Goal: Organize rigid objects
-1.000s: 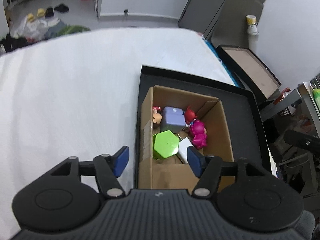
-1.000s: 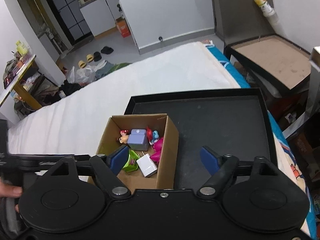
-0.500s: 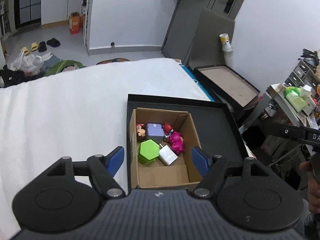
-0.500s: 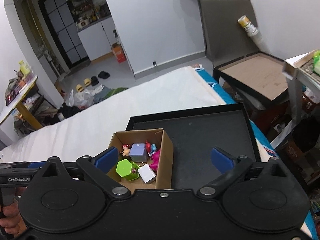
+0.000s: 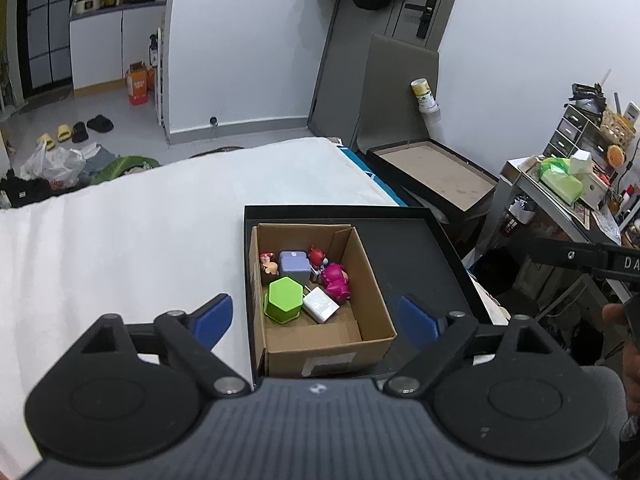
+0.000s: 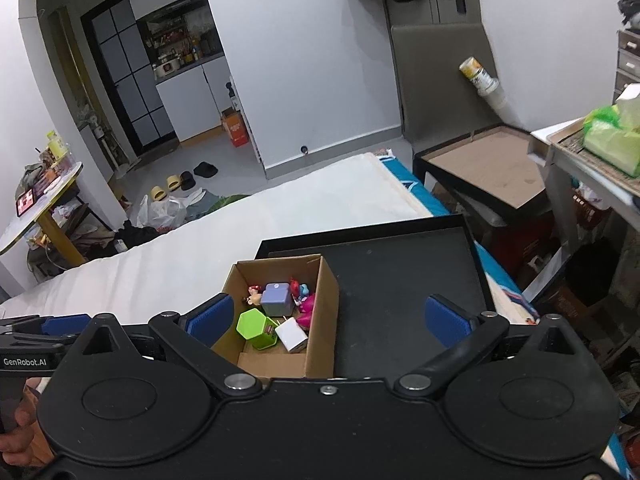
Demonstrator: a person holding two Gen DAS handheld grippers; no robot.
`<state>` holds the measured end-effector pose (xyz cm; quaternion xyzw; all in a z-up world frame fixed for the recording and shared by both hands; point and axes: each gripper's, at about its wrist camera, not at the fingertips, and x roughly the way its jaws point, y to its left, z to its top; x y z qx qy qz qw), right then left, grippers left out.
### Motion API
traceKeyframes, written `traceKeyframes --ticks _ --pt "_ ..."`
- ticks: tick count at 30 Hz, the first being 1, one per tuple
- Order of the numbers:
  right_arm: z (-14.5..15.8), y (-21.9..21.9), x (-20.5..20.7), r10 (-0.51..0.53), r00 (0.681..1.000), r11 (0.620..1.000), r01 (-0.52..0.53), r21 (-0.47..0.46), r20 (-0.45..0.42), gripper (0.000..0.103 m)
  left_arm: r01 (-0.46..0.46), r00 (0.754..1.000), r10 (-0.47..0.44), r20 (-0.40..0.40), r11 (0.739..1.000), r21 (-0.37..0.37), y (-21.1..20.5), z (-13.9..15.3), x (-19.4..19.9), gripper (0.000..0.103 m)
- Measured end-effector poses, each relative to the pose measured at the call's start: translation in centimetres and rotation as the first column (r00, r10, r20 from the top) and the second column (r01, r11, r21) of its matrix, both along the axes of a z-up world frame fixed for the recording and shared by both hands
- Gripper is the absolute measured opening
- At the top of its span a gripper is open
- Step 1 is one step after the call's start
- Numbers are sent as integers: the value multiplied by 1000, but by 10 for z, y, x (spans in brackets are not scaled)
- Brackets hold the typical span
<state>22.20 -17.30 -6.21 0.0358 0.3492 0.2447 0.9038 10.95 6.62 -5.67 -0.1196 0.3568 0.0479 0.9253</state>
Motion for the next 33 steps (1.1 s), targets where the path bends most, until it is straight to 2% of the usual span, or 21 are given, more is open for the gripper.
traceKeyframes --ticks 12,16,22,33 --pt "11 -15 -30 -33 998 999 32 27 49 103 10 999 -11 41 1000 22 -18 12 -29 93" --pt "14 -19 -39 -42 997 999 41 19 72 103 20 998 -23 64 998 53 -26 18 -36 94" --pt "20 -25 -51 -58 991 998 56 16 117 103 18 995 -23 97 998 55 -32 25 -42 96" --pt "21 -26 -62 -66 987 998 66 2 143 103 30 993 -36 113 998 57 -36 27 -47 98"
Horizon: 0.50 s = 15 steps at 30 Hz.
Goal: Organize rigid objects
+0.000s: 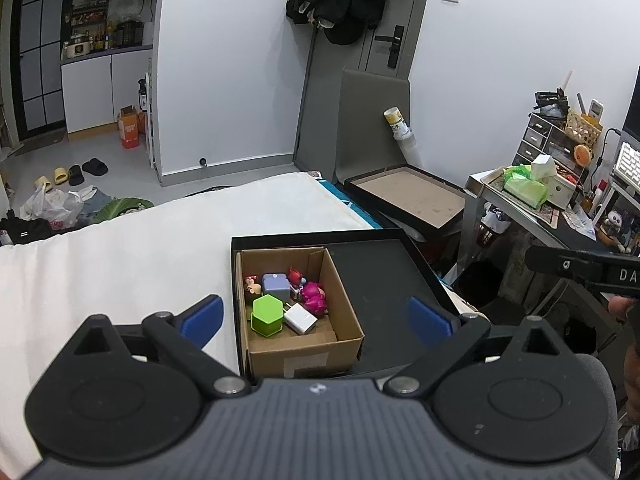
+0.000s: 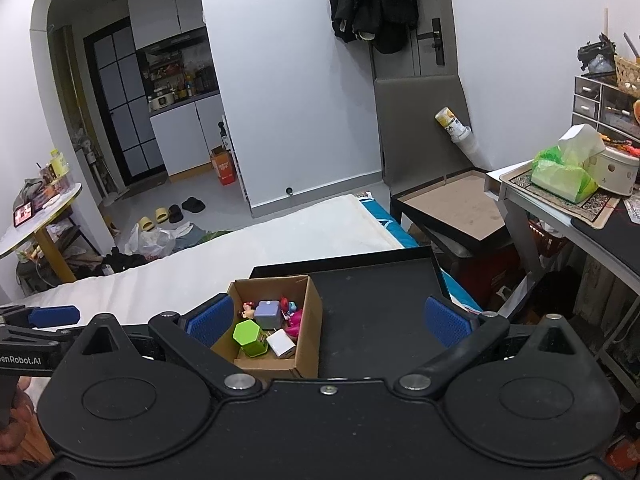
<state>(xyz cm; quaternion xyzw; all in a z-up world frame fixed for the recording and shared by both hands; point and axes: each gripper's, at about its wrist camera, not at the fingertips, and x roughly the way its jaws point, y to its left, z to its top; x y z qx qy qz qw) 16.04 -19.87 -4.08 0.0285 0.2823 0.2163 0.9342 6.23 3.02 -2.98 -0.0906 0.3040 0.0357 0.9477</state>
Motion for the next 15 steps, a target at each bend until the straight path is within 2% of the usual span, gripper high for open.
traceKeyframes --ticks 15 --pt "-1 -4 -5 -11 1000 1000 11 -3 -2 103 -2 1000 3 13 1000 -4 -1 6 -3 99"
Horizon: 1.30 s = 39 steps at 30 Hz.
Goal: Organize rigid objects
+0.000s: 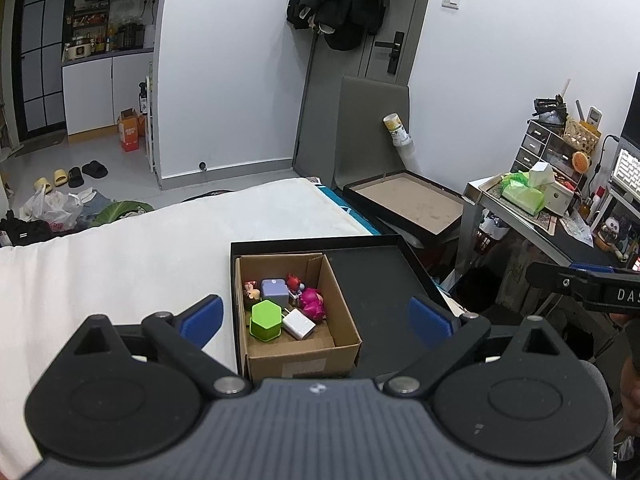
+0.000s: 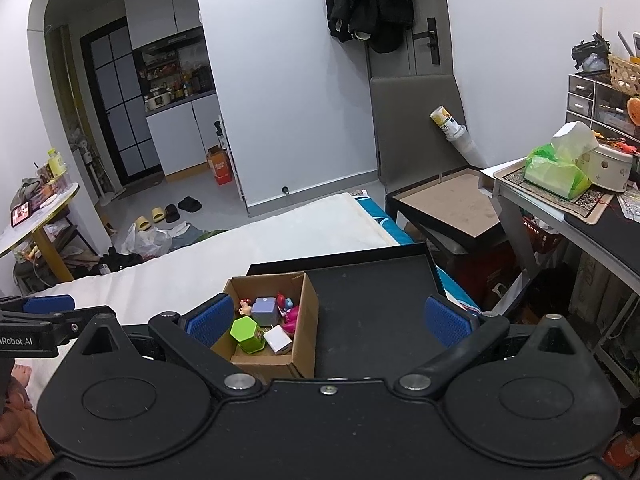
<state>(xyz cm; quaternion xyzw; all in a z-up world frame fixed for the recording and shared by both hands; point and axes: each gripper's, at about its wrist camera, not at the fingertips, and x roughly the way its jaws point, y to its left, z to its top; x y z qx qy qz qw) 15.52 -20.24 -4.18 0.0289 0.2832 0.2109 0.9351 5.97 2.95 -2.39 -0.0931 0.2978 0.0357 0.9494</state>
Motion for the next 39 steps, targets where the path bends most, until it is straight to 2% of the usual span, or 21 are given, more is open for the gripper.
traceKeyframes --ticks 25,39 --pt "-3 -2 -4 22 1000 1000 -22 3 -13 103 0 1000 0 -16 1000 -4 -3 -3 0 99" --pt "-3 -2 -3 22 1000 1000 -21 5 -13 103 -6 1000 6 3 1000 6 -2 -1 -7 99"
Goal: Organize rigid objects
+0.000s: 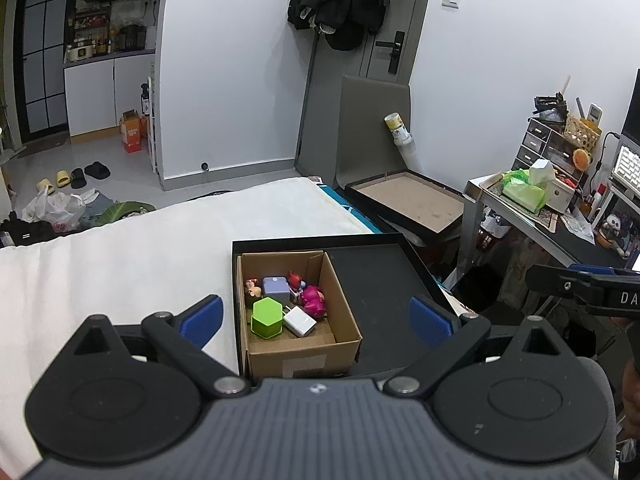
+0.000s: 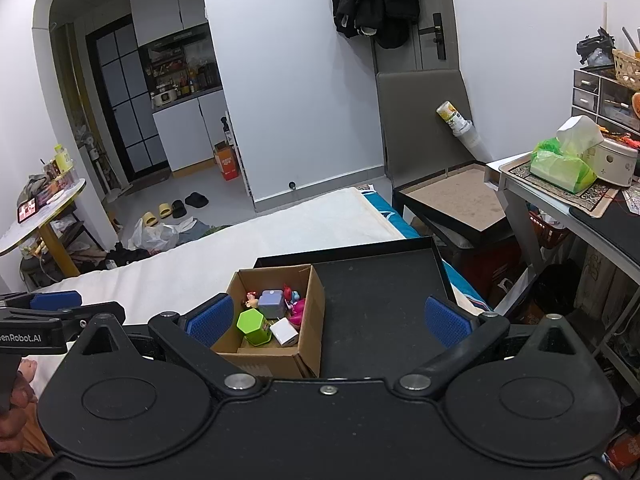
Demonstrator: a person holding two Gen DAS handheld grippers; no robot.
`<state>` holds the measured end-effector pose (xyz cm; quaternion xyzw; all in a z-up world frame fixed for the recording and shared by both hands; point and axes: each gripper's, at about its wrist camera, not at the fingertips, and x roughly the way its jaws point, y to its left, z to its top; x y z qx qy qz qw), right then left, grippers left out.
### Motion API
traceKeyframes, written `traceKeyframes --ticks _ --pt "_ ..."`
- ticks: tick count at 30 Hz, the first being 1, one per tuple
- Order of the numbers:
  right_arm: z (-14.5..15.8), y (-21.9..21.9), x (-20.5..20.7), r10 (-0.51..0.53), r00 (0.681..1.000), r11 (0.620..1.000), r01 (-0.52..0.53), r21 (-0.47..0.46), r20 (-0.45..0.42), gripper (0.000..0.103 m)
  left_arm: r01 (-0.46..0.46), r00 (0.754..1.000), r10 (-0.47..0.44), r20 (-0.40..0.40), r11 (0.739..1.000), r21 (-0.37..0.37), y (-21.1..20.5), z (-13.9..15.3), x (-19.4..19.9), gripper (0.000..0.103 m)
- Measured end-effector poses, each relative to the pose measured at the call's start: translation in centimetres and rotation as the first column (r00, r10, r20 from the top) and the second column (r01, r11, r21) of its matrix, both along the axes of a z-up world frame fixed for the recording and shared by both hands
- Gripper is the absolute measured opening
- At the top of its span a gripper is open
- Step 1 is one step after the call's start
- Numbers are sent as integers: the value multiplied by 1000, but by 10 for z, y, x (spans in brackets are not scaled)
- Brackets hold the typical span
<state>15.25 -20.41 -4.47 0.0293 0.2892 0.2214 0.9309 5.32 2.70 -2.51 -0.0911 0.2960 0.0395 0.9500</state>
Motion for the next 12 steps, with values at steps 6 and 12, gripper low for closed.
traceKeyframes --ticks 6,12 --pt "0 -2 0 -1 1000 1000 0 2 7 103 5 1000 -5 10 1000 -5 1 2 -2 99" --pt "1 -2 -2 -1 1000 1000 1 2 7 103 23 1000 -23 11 1000 -9 0 3 -2 99"
